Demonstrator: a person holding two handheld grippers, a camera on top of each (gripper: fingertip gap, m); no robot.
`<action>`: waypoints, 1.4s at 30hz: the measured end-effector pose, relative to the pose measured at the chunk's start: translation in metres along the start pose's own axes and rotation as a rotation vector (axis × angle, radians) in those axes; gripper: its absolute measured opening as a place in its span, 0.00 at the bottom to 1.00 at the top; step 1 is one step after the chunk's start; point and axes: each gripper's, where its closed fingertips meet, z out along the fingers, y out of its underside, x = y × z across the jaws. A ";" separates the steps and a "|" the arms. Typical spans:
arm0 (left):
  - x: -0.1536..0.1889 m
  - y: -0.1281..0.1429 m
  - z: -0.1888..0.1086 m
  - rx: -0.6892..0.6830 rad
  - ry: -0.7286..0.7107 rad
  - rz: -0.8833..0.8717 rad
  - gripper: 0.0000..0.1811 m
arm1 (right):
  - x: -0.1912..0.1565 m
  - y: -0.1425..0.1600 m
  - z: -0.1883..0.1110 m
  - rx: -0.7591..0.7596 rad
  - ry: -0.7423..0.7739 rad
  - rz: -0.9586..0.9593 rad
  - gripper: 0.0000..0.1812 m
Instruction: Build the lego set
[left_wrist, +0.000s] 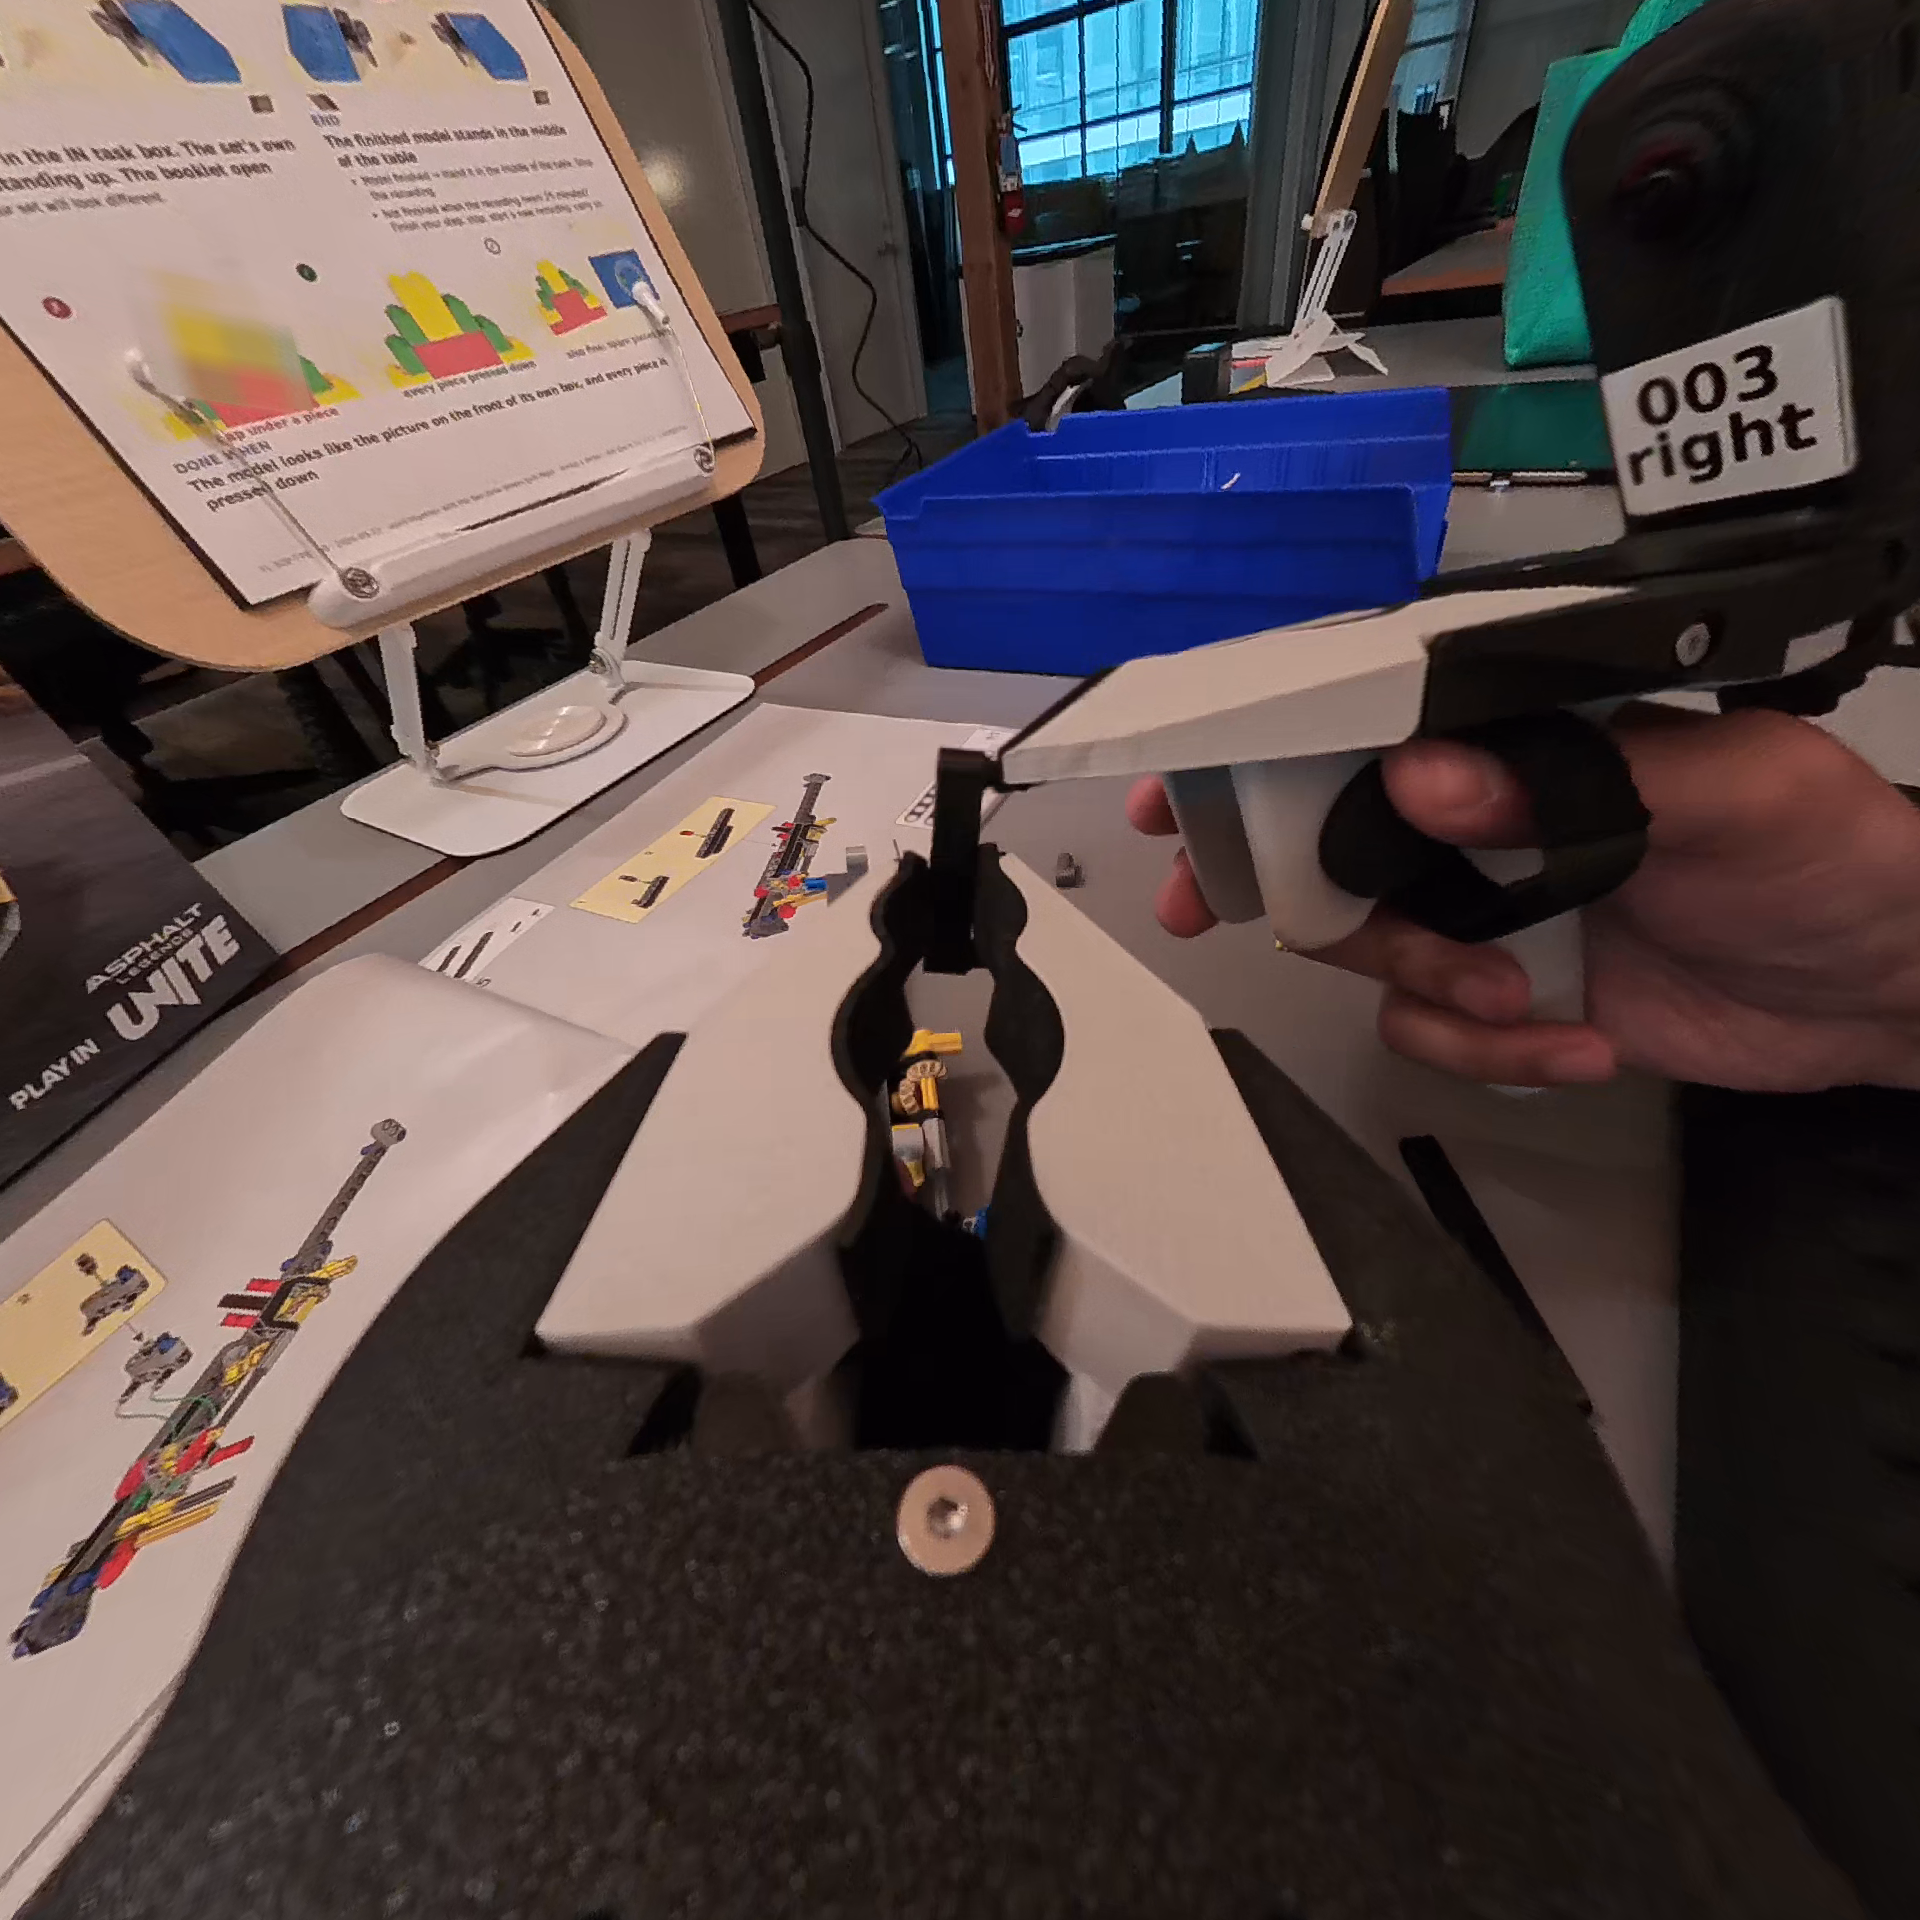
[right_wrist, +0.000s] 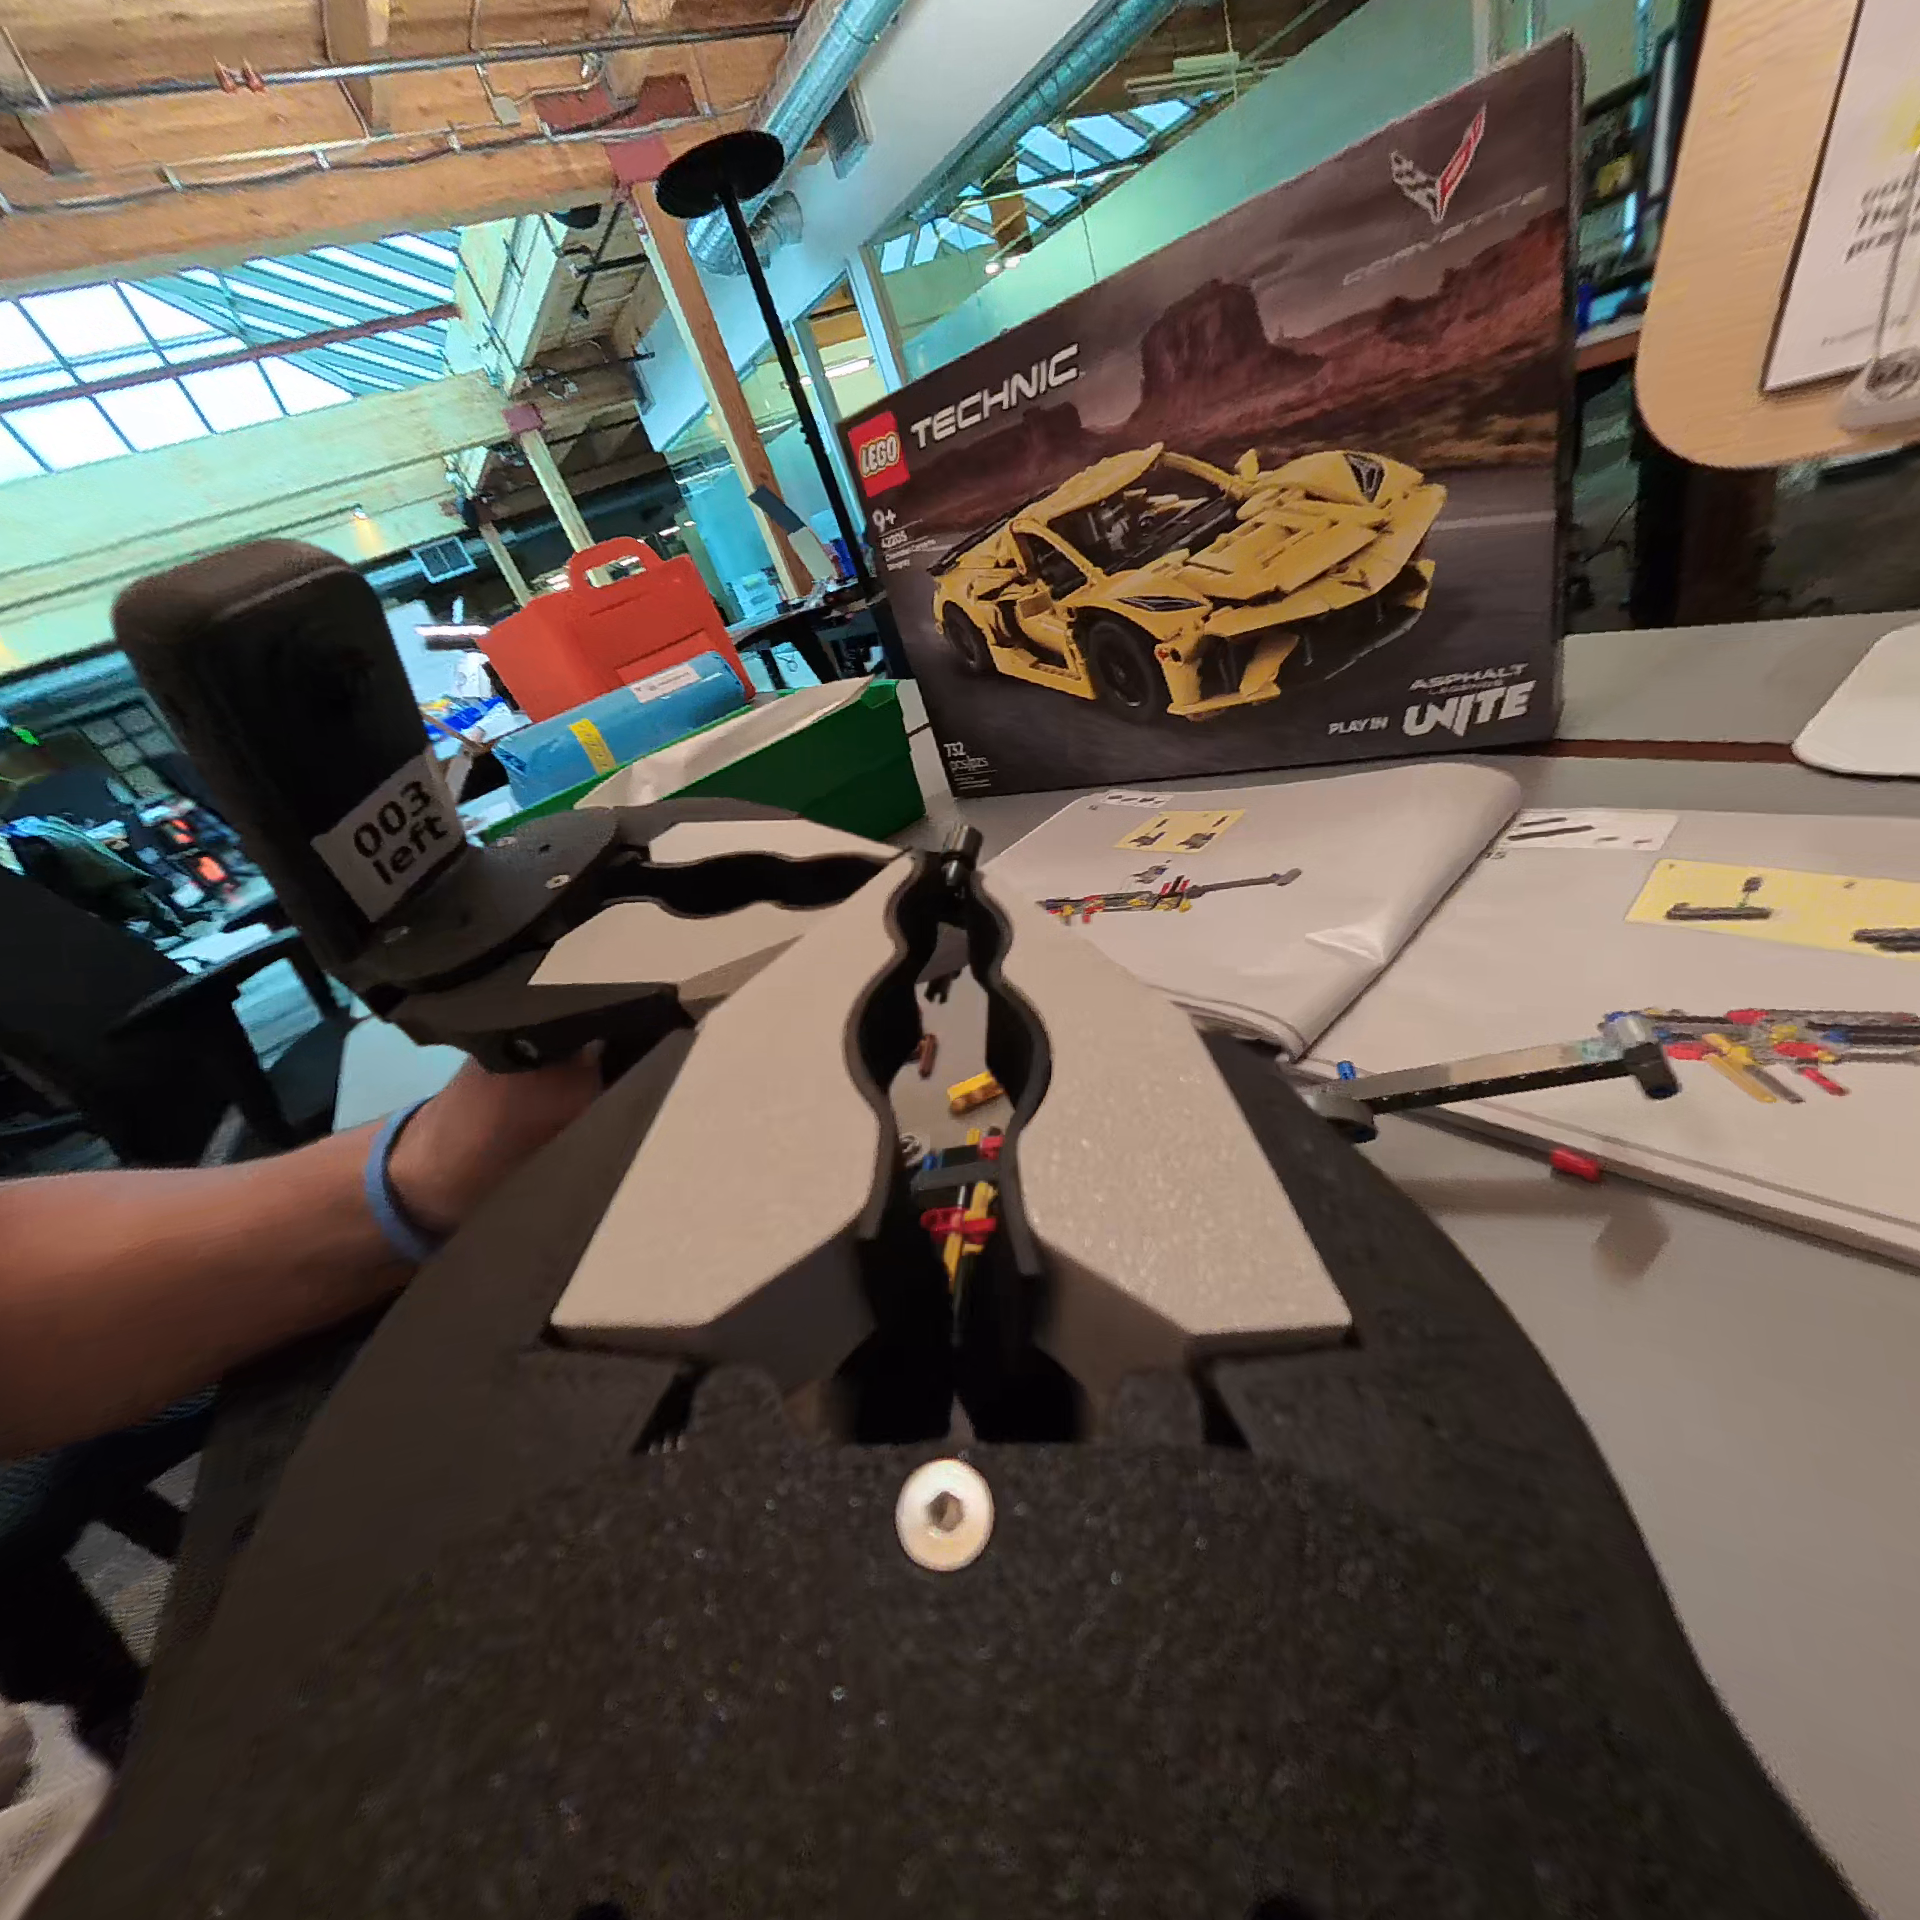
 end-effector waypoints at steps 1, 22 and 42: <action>-0.001 0.000 -0.001 0.000 -0.004 0.002 0.04 | 0.001 0.000 0.000 0.001 0.019 -0.033 0.03; -0.004 0.012 0.003 -0.070 -0.044 0.027 0.04 | 0.005 0.020 0.007 -0.112 0.047 -0.041 0.01; -0.043 0.013 -0.010 -0.023 -0.039 -0.368 0.04 | 0.002 0.021 0.002 -0.122 0.038 -0.069 0.00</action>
